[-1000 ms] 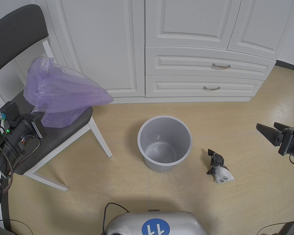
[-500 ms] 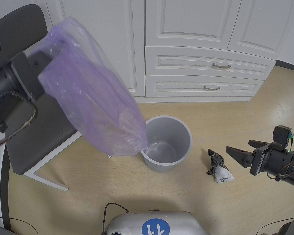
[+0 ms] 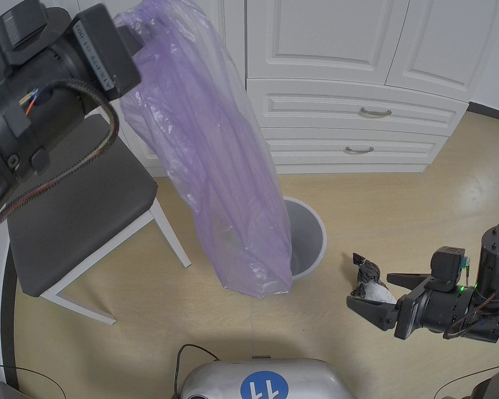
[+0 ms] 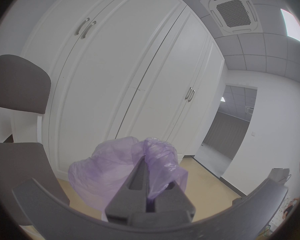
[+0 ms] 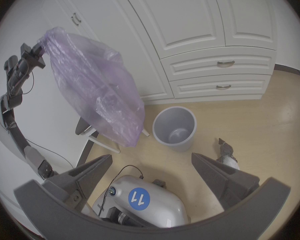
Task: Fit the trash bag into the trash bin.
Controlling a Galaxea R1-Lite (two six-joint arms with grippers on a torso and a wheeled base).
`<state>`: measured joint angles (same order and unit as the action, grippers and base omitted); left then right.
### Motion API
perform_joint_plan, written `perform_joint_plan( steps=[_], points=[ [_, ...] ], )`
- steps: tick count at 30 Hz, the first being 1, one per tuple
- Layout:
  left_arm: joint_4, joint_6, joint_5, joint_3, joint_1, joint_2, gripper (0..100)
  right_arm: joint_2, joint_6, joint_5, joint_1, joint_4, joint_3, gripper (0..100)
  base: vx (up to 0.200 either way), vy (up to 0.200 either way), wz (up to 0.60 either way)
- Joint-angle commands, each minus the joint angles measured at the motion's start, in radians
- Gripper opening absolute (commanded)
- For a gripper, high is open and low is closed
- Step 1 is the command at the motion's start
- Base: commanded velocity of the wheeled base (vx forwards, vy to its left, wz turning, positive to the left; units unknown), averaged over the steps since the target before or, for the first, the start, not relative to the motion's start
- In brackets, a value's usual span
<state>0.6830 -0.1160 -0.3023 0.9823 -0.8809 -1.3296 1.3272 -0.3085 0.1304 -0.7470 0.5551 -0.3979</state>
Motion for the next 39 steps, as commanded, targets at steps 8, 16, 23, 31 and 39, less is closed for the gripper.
perform_joint_plan(
  steps=[8,16,23,31,39],
  points=[
    [-0.023,0.007,-0.003,0.096,-0.012,-0.065,0,0.36,-0.001,0.014,-0.091,0.287,0.004,100,0.0,0.0,0.0],
    [-0.01,0.001,-0.001,0.079,-0.013,-0.056,0,0.601,-0.092,0.081,-0.109,0.625,-0.006,100,0.0,0.0,0.0],
    [0.003,-0.001,-0.001,0.075,-0.02,-0.049,0,0.691,-0.141,0.109,-0.109,0.677,-0.073,100,0.0,0.0,0.0],
    [0.046,0.002,-0.003,0.056,-0.076,-0.042,0,0.785,-0.277,0.147,-0.087,0.677,-0.214,100,0.0,0.0,0.0],
    [0.058,0.006,-0.003,0.041,-0.102,-0.025,0,0.819,-0.406,0.201,-0.048,0.689,-0.334,100,0.0,0.0,0.0]
  ],
)
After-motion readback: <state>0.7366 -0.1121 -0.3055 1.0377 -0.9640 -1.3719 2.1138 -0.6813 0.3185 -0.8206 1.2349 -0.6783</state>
